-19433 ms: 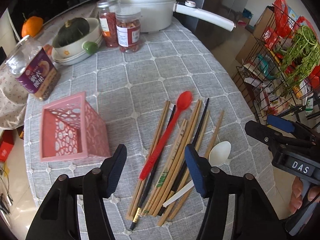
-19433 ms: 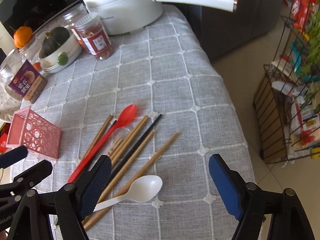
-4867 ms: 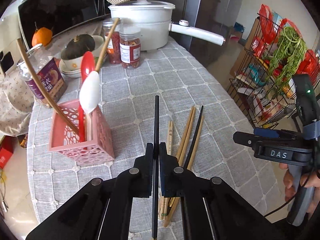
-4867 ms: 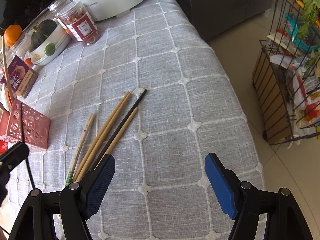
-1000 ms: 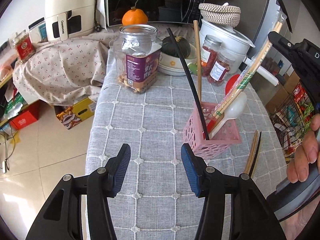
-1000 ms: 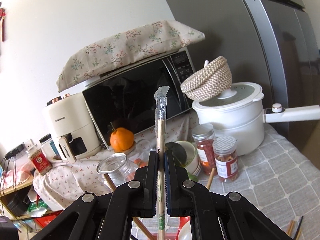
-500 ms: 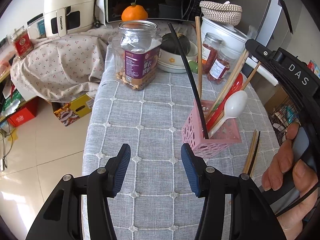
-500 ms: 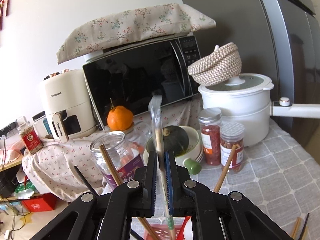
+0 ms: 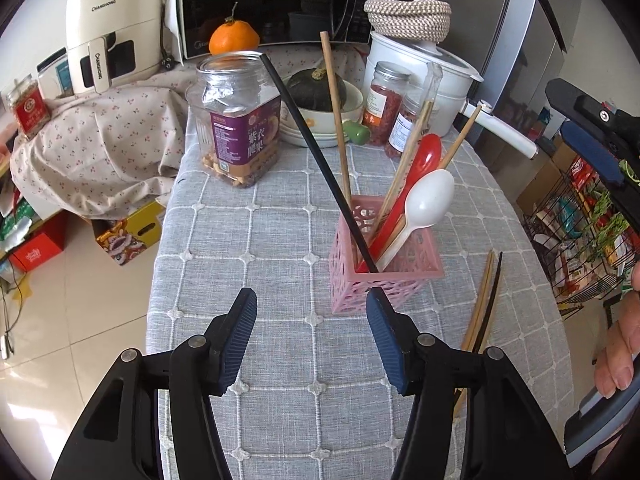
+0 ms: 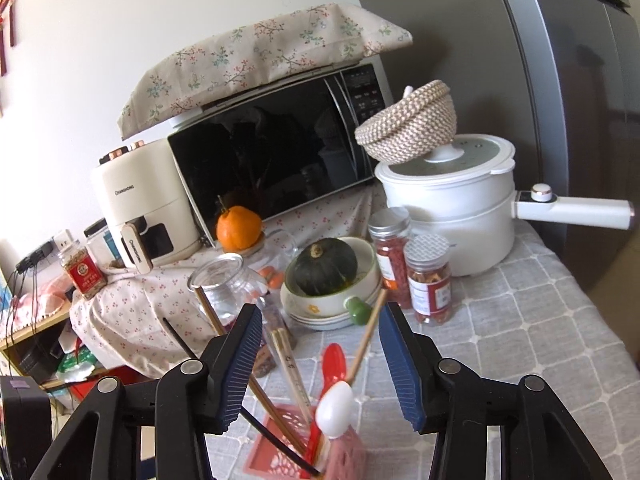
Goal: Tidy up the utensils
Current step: 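Lower the paper-wrapped chopstick into the pink basket and open the right tool, then grasp a plain wooden chopstick from the pile with the left tool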
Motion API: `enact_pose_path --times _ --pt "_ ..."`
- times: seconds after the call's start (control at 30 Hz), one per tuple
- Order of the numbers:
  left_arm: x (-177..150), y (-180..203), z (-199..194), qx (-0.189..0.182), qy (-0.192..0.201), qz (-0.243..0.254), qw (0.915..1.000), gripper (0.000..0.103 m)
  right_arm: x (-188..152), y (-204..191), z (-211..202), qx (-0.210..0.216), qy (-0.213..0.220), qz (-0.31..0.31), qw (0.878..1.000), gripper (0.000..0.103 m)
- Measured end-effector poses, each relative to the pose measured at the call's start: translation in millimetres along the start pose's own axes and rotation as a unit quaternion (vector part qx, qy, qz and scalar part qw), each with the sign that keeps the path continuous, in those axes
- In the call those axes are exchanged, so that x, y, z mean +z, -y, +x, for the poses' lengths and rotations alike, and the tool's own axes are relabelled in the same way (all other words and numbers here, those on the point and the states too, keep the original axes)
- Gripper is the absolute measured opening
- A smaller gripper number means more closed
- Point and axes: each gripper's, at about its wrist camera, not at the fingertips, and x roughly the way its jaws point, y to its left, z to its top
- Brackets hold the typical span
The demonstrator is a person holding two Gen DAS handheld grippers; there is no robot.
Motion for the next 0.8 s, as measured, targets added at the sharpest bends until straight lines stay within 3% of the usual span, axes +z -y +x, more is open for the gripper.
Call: enact_pose_path --times 0.33,0.8 --pt "-1.4 44.4 2.2 -0.011 -0.003 0.03 0.9995 0.068 -9.3 40.4 -27.0 -0.043 -0.066 -0.026 0.997 0.071" --pt "-14.6 121.4 35.6 -0.035 -0.062 0.095 0.9929 0.073 -29.4 123.7 -37.7 -0.112 -0.168 0.019 0.979 0.081"
